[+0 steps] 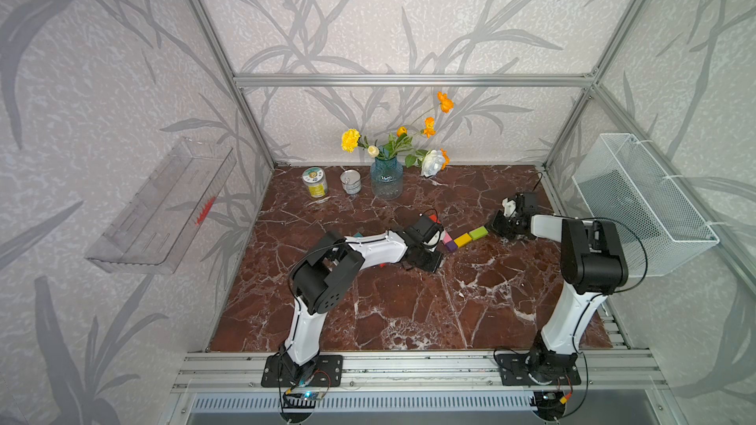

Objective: Assemble the letter v with building blocks
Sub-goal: Assemble the building block at the center of the board.

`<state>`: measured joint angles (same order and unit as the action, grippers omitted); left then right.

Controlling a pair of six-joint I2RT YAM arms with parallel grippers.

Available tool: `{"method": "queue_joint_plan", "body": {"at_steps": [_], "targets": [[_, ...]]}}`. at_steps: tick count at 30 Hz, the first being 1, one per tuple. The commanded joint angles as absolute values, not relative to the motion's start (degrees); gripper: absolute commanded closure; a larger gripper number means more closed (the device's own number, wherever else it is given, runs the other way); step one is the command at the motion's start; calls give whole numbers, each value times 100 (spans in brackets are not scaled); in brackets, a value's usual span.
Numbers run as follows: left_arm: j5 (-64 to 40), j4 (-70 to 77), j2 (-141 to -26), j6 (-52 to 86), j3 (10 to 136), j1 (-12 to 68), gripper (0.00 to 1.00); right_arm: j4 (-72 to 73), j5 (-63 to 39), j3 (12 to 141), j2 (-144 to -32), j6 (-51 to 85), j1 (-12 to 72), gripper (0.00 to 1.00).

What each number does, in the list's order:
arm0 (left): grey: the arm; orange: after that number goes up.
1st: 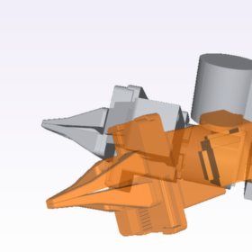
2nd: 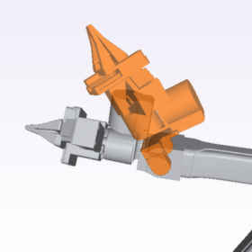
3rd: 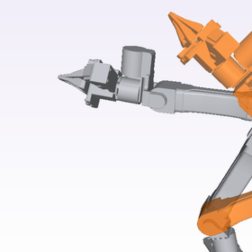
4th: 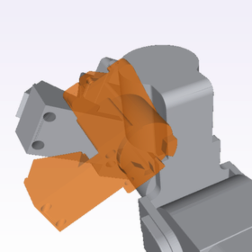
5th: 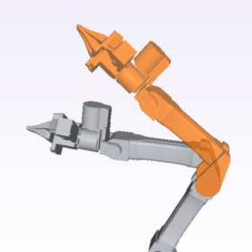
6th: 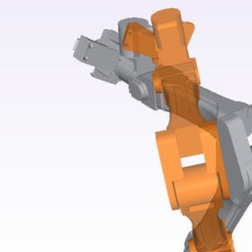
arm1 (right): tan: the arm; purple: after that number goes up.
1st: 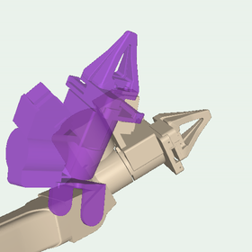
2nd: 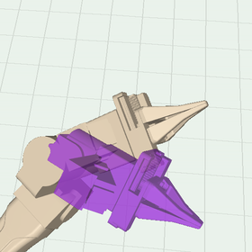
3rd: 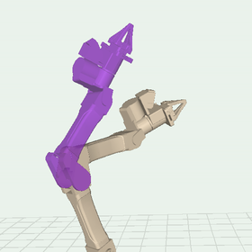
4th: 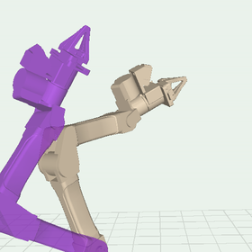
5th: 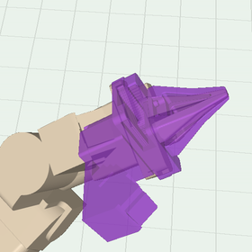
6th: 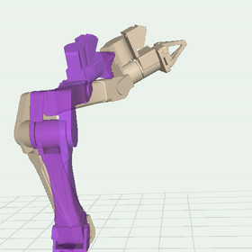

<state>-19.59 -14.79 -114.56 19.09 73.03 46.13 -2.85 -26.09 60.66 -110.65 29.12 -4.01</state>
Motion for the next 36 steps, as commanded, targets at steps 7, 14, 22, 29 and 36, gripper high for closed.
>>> {"method": "queue_joint_plan", "body": {"at_steps": [7, 14, 22, 29, 36], "targets": [[-2021, -1556, -11604, 1907, 7471, 4653, 100, -256, -2663, 6000, -11214, 2953, -381, 100], [-2041, -1581, -11653, 1898, 7514, 4650, 100, -205, -2729, 6020, -11300, 2979, -369, 100], [-2050, -1626, -11692, 1890, 7567, 4649, 100, -167, -2759, 6021, -11358, 2979, -352, 100], [-2057, -1635, -11695, 1890, 7567, 4651, 100, -136, -2763, 5978, -11311, 2963, -343, 100], [-2057, -1634, -11710, 1898, 7567, 4650, 100, -92, -2828, 5959, -11312, 2944, -325, 100]]}}
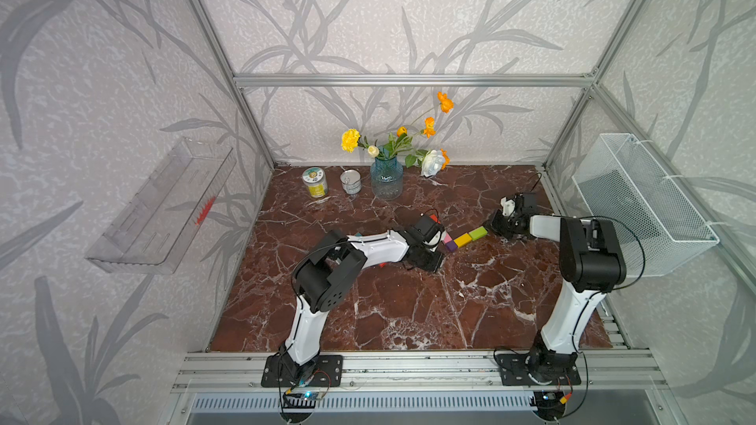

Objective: Assemble the letter v with building blocks
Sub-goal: Assemble the building block at the center of the board.

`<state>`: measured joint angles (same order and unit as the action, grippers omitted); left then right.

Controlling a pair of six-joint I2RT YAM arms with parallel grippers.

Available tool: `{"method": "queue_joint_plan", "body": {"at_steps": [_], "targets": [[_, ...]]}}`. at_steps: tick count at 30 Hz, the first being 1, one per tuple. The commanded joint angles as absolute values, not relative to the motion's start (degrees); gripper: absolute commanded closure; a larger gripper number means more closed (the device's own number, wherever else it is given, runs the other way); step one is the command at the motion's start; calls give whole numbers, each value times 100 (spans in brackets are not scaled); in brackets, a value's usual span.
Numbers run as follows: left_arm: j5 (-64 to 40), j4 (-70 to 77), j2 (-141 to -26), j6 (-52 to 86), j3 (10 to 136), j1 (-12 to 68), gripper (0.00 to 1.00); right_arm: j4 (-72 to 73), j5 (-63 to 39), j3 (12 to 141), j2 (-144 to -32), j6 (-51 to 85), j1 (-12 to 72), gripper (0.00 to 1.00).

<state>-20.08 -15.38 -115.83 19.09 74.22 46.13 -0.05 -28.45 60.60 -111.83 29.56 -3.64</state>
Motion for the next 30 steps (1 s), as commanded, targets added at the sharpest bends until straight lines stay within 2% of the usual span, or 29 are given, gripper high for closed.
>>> {"method": "queue_joint_plan", "body": {"at_steps": [1, 25, 30], "targets": [[-2064, -1628, -11715, 1898, 7567, 4651, 100, -88, -2830, 5959, -11319, 2936, -325, 100], [-2062, -1670, -11749, 1880, 7594, 4654, 100, 37, -2836, 5944, -11299, 2890, -281, 100], [-1818, -1688, -11649, 1789, 7594, 4652, 100, 531, -2452, 5582, -10777, 3006, -281, 100]]}}
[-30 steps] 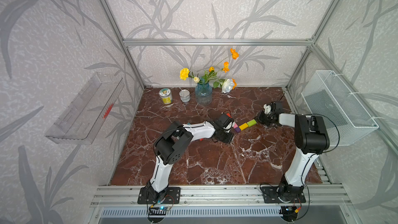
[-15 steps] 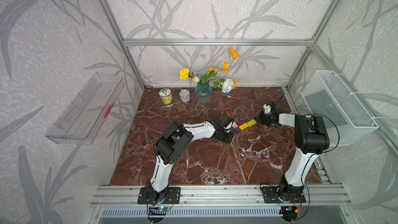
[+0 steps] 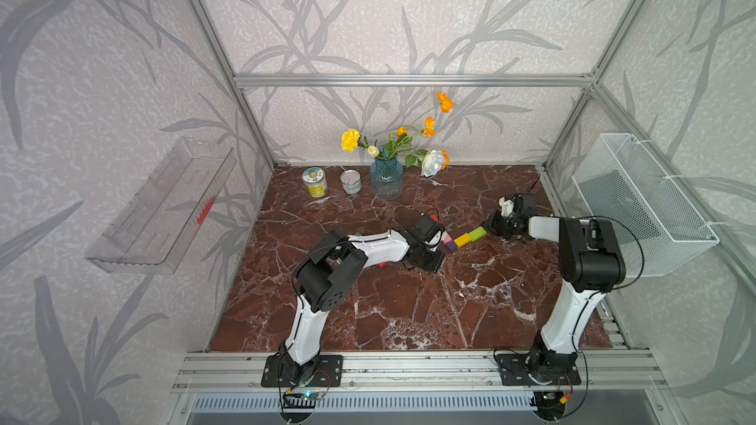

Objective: Assemble the letter v with building blocks
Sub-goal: Assemble the building block at the center of the board, then reset both arms

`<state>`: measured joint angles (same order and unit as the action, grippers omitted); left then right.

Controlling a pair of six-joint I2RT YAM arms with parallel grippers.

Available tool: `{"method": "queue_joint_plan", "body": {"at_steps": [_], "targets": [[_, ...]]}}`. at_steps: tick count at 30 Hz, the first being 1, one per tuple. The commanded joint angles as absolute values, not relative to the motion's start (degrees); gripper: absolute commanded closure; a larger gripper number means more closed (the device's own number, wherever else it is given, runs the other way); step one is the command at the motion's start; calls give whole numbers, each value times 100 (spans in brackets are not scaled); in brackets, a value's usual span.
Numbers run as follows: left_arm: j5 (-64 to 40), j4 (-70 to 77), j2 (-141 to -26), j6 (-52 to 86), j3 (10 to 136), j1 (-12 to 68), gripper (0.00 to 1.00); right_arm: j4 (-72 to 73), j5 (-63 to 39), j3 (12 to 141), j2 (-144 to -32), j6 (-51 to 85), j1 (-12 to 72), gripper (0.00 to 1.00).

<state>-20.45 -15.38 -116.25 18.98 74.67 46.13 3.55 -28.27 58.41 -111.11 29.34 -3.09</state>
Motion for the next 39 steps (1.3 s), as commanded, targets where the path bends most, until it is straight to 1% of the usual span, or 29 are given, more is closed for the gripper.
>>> {"method": "queue_joint_plan", "body": {"at_steps": [1, 4, 7, 8, 9, 10, 11, 12, 14, 15, 16, 17, 18, 21, 22, 23, 26, 28, 29, 31, 33, 36, 37, 39], "targets": [[-1705, -1654, -11568, 1744, 7589, 4651, 100, 755, -2291, 5412, -10526, 3054, -281, 100], [-1399, -1355, -11172, 1592, 7449, 4649, 100, 1357, -1862, 4969, -9675, 3129, -281, 100], [-1054, -723, -10477, 1365, 7033, 4650, 100, 1280, -1538, 4881, -8869, 2922, -252, 100], [-937, -489, -10198, 1281, 6839, 4652, 100, 1133, -1371, 4900, -8626, 2800, -215, 97], [-753, -193, -9848, 1205, 6577, 4653, 95, 907, -1178, 4941, -8371, 2640, -171, 90], [-515, 127, -9463, 1123, 6268, 4646, 88, 714, -1017, 4965, -8116, 2495, -127, 80], [-294, 412, -9130, 1046, 5991, 4645, 83, 593, -882, 4974, -7912, 2403, -100, 74], [12, 689, -8733, 988, 5667, 4628, 74, 482, -800, 4966, -7705, 2322, -88, 67], [858, 935, -8055, 1095, 5187, 4589, 43, 445, -678, 4893, -7348, 2183, -27, 49], [1152, 930, -7743, 1022, 5003, 4539, 30, 435, -598, 4866, -7199, 2066, 17, 40], [1419, 836, -7465, 928, 4877, 4462, 19, 311, -427, 4883, -7087, 1969, 96, 32], [1645, 718, -7261, 860, 4799, 4386, 4, 172, -313, 4935, -7023, 1834, 166, 27], [1847, 576, -7044, 784, 4717, 4268, 0, 16, -148, 4988, -6968, 1696, 275, 19], [2282, 387, -6495, 629, 4391, 3785, 0, -186, 199, 5033, -6920, 1507, 519, 8], [2606, 479, -6317, 545, 4204, 3625, 0, -76, 211, 4951, -6916, 1475, 563, 5], [2977, 673, -6183, 507, 4019, 3492, 0, 95, 241, 4826, -6909, 1455, 594, 0], [3558, 1565, -5765, 339, 3226, 2894, 0, 674, 506, 4422, -6924, 1249, 707, 1], [3656, 1891, -5669, 326, 2873, 2456, 0, 955, 981, 4208, -7038, 970, 781, 1], [3622, 2028, -5703, 297, 2761, 2257, 0, 1032, 1229, 4139, -7121, 911, 782, 1], [3678, 2229, -5961, 218, 2649, 1931, 0, 1130, 2045, 4036, -7344, 949, 783, 1], [3593, 2328, -6255, 374, 2628, 1609, 0, 1582, 2420, 3790, -7535, 821, 782, 1], [3402, 2727, -6798, 677, 2536, 1112, 0, 3006, 2328, 3084, -7777, 450, 799, 1], [3280, 2839, -7030, 780, 2540, 948, 0, 3173, 2344, 3017, -7748, 448, 800, 1], [3387, 2746, -7445, 740, 2715, 805, 0, 2895, 2223, 3014, -7594, 305, 804, 1]]}}
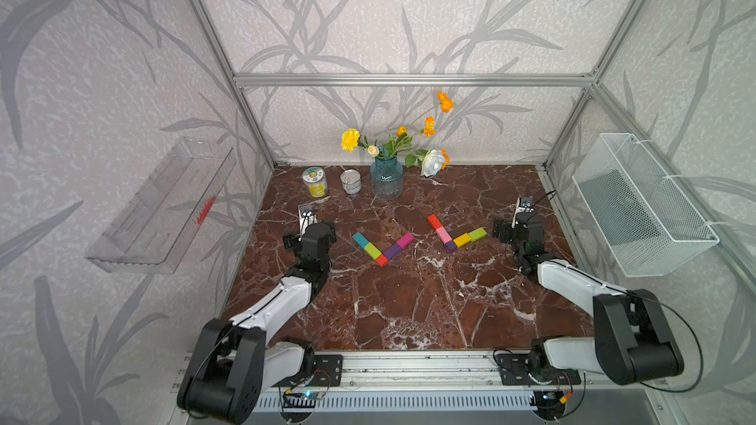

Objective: Assemble the letter v with building blocks
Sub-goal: Reset both arms

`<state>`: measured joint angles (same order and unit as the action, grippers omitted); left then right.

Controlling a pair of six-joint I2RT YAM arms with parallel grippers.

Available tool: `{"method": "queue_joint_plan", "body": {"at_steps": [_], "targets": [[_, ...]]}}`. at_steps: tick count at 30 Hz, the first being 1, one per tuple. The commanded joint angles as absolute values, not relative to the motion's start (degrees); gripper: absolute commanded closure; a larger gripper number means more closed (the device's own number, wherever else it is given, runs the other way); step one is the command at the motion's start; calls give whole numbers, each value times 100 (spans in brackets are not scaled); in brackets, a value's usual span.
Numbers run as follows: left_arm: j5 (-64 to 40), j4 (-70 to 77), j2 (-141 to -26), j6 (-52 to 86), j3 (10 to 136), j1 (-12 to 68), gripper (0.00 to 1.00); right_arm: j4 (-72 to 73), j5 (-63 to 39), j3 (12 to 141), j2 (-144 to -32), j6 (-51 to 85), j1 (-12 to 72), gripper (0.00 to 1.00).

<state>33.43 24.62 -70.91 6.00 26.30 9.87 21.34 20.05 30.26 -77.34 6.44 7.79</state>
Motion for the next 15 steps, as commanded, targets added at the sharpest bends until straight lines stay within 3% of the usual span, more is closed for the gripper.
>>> {"method": "queue_joint_plan", "body": {"at_steps": [1, 5, 8, 10, 12, 14, 15], "targets": [[3481, 2803, -7636, 645, 2770, 791, 0, 3070, 2213, 2922, -7637, 137, 816, 1], [3436, 3903, -8036, 289, 2458, 765, 0, 3594, 2233, 2644, -8019, -28, 914, 1], [2903, 4529, -8248, 591, 2204, 391, 0, 5253, 2192, 2284, -8782, -281, 945, 1], [2193, 4701, -8553, 358, 2313, 290, 0, 3945, 1958, 2664, -8549, -228, 1002, 1], [1833, 4458, -8617, 460, 2364, 154, 0, 4872, 2019, 2490, -8842, -326, 1002, 1], [1756, 5709, -9054, 246, 2083, 121, 0, 4613, 1990, 2530, -8764, -271, 1014, 1], [1710, 5153, -8894, 341, 2189, 124, 0, 4592, 1850, 2503, -8741, -270, 987, 1]]}}
